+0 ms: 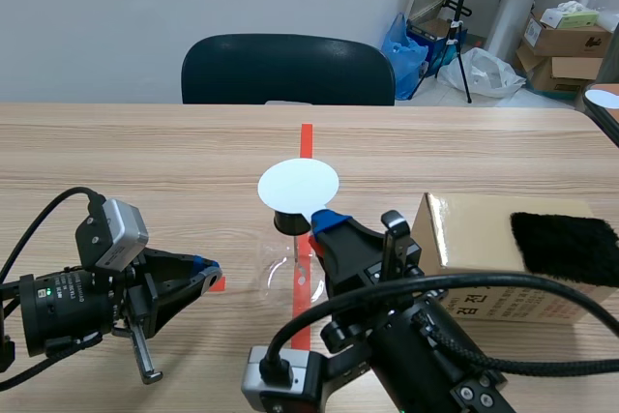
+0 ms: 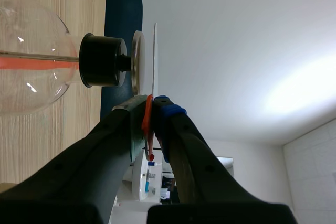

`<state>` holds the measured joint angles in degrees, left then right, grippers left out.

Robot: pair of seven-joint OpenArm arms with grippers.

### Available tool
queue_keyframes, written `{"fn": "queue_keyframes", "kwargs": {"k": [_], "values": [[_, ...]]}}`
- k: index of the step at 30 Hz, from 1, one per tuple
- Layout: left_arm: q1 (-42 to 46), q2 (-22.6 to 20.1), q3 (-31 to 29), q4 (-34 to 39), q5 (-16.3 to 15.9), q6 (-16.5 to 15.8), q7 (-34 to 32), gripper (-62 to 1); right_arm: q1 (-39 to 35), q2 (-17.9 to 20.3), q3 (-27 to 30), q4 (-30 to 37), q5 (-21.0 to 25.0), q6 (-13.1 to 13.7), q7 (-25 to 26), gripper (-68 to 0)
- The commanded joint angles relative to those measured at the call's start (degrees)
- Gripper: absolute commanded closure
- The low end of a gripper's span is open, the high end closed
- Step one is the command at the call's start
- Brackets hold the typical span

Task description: Do the electroscope experiment

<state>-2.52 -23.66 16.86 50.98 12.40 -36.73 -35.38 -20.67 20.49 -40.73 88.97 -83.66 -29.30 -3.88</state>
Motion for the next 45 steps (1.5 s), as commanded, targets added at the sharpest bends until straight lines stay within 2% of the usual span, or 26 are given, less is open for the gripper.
{"fn": "queue_keyframes", "kwargs": {"k": [1, 13, 17, 22, 35, 40, 45], "values": [[0.1, 0.1, 0.0, 1.4, -0.5, -0.3, -0.8, -3.2, 0.7, 0.1, 0.3, 0.5, 0.0, -0.6, 0.0, -1.0], [0.1, 0.1, 0.0, 1.4, -0.5, -0.4, -0.8, -3.2, 0.8, 0.1, 0.3, 0.5, 0.0, -0.6, -0.9, -1.0], [0.1, 0.1, 0.0, 1.4, -0.5, -0.5, -0.8, -3.2, 0.8, 0.1, 0.3, 0.5, 0.0, -0.6, -2.7, -1.0], [0.1, 0.1, 0.0, 1.4, -0.5, -0.5, -0.8, -3.2, 0.8, 0.1, 0.3, 0.5, 0.0, -0.6, -7.7, -1.0], [0.1, 0.1, 0.0, 1.4, -0.5, -0.5, -0.8, -3.2, 0.8, 0.1, 0.3, 0.5, 0.0, -0.6, -24.8, -1.0], [0.1, 0.1, 0.0, 1.4, -0.5, -0.5, -0.8, -3.2, 0.8, 0.1, 0.3, 0.5, 0.0, -0.6, -29.1, -1.0], [0.1, 0.1, 0.0, 1.4, -0.5, -0.5, -0.8, -3.2, 0.8, 0.1, 0.3, 0.5, 0.0, -0.6, -31.0, -1.0]]}}
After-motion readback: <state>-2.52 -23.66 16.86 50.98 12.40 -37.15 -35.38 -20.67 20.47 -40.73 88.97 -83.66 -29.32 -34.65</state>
